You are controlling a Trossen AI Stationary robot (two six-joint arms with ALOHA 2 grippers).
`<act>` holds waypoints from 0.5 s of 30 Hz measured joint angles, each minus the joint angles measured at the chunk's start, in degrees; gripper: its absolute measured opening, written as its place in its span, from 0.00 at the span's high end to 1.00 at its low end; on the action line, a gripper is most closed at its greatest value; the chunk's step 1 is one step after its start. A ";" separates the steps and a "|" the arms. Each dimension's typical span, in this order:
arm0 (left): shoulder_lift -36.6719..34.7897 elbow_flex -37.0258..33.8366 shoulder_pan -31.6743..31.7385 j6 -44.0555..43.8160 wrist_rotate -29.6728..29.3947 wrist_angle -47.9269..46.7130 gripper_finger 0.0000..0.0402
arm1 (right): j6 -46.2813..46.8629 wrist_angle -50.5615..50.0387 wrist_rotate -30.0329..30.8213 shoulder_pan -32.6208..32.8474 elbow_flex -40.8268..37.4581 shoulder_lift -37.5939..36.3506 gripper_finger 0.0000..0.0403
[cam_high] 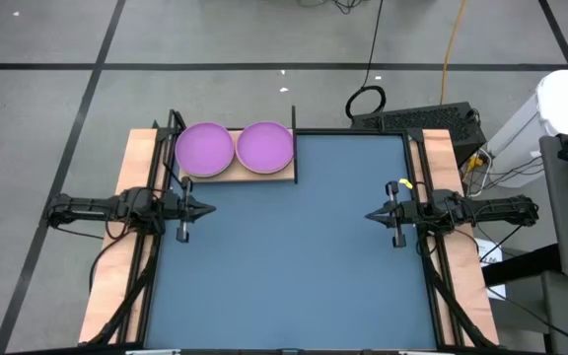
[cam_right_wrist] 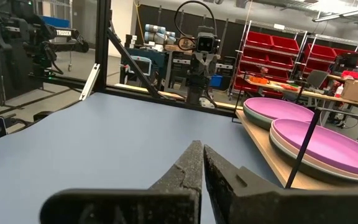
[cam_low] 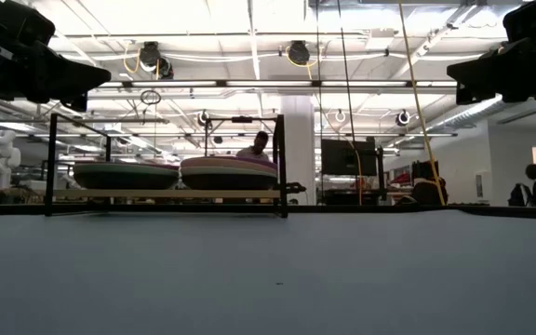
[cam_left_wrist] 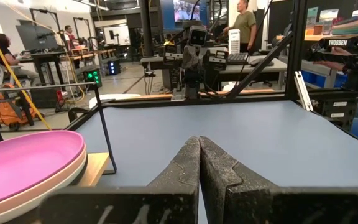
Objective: Place and stack plates onto a shelf
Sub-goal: Return to Home Position
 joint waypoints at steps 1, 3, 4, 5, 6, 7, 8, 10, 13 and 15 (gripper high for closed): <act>-0.02 0.00 0.00 -0.02 0.00 0.00 1.00 | 0.00 0.00 0.00 -0.01 0.00 0.01 1.00; -0.02 0.00 0.00 0.00 0.00 0.00 1.00 | 0.01 -0.01 0.00 -0.02 0.00 0.01 1.00; -0.01 0.00 0.00 -0.02 0.00 0.00 1.00 | 0.00 -0.02 0.00 -0.02 0.00 0.01 1.00; 0.00 0.00 -0.02 0.00 0.00 0.00 1.00 | 0.00 -0.02 0.00 -0.02 0.00 0.01 1.00; -0.01 0.00 -0.02 0.00 0.00 0.00 1.00 | 0.00 -0.02 0.00 -0.02 0.00 0.01 1.00; 0.00 0.00 0.00 0.00 0.00 0.00 1.00 | 0.01 -0.02 0.00 -0.02 0.00 0.01 1.00; 0.00 0.00 -0.02 -0.01 0.00 0.02 1.00 | 0.00 -0.02 0.00 -0.02 0.00 0.01 1.00; -0.02 -0.02 -0.01 -0.01 -0.02 0.29 1.00 | 0.00 -0.02 0.00 -0.03 0.00 0.01 1.00; 0.00 -0.11 -0.01 -0.02 -0.10 1.13 1.00 | 0.00 -0.02 -0.02 -0.47 0.00 0.01 1.00; 0.00 -0.11 -0.02 -0.02 -0.28 1.89 1.00 | 0.01 -0.04 -0.02 -0.93 0.00 0.00 1.00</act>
